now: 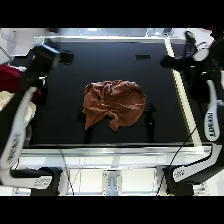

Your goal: Fold the shirts.

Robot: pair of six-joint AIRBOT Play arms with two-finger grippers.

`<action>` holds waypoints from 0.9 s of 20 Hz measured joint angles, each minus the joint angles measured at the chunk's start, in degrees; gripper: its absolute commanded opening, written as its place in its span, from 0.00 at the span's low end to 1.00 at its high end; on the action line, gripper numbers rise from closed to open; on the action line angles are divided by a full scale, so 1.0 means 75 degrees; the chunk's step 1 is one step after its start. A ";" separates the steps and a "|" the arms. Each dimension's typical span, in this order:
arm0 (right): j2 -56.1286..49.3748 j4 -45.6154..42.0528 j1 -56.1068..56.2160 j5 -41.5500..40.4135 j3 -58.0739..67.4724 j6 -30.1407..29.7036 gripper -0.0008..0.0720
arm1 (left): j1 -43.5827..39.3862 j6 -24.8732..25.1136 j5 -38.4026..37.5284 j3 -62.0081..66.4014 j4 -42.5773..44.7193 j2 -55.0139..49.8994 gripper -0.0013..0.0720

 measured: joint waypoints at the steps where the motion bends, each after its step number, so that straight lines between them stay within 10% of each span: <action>1: 0.0017 -0.0111 -0.0233 0.0621 -0.0070 -0.0149 0.82 | 0.0251 -0.0256 -0.0128 -0.0510 -0.0009 0.0612 0.96; 8: 0.0096 0.1043 -0.0600 0.2060 -0.1906 -0.1029 0.82 | 0.1212 -0.1649 0.0242 -0.5773 -0.3010 0.3923 0.96; 11: 0.0096 0.1536 -0.0154 0.1451 -0.2873 -0.1297 0.62 | 0.1274 -0.1862 0.1148 -0.7662 -0.4951 0.4470 0.96; 18: -0.0221 0.1772 0.1067 -0.0038 -0.3605 -0.1422 0.64 | 0.0906 -0.1947 0.2390 -0.9194 -0.7160 0.4779 0.96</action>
